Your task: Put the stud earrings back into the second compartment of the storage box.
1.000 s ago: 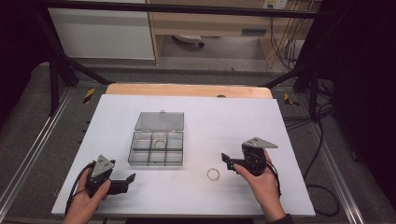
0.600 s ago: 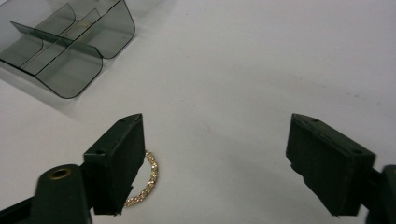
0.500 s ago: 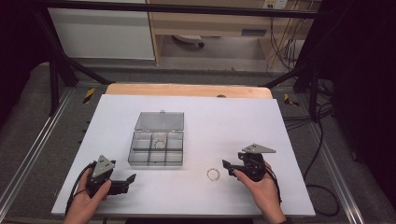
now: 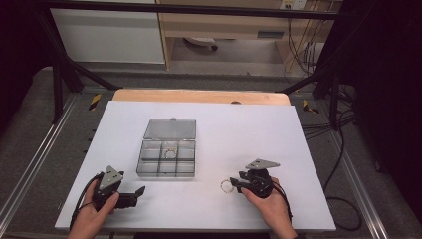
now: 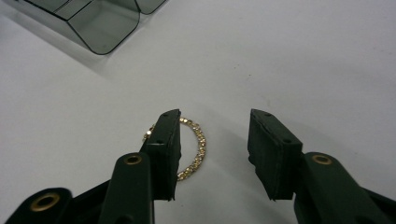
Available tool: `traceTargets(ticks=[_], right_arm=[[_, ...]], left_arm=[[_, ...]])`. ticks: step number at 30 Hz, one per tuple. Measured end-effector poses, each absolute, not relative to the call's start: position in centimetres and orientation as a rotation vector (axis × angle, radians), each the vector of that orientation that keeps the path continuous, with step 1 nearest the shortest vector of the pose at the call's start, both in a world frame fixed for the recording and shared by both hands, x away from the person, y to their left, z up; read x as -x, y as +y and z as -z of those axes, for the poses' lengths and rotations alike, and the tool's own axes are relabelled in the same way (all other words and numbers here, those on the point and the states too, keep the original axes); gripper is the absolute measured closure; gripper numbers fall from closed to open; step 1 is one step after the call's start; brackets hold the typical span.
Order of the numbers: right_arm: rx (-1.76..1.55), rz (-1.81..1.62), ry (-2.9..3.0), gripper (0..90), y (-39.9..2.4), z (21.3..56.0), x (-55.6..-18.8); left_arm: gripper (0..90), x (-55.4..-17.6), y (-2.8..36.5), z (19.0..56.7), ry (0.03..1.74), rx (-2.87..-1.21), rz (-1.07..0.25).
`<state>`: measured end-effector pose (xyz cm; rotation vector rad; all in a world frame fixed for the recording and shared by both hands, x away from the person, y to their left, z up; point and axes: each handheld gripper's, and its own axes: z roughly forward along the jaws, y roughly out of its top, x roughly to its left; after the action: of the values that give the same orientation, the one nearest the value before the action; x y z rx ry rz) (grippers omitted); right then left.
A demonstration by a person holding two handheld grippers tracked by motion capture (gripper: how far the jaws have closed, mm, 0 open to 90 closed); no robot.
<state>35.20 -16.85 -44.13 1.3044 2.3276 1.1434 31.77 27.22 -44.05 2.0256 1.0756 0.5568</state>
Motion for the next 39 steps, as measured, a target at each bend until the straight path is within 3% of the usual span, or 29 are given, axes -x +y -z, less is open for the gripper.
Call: traceTargets(ticks=[11, 20, 39], right_arm=[[-1.195, -1.03, 2.392, 69.6, -15.1, 45.1, -34.9], [-1.105, -1.005, 2.405, 87.4, -14.7, 45.2, -34.7], [-1.029, -1.143, 2.423, 87.5, -14.1, 44.5, -34.6]], left_arm=[[7.2, -31.8, 27.1, 44.1, 1.073, -2.038, -0.552], [7.2, -31.8, 27.0, 44.2, 1.07, -2.046, -0.548], [7.2, -31.8, 26.9, 44.3, 1.066, -2.057, -0.547]])
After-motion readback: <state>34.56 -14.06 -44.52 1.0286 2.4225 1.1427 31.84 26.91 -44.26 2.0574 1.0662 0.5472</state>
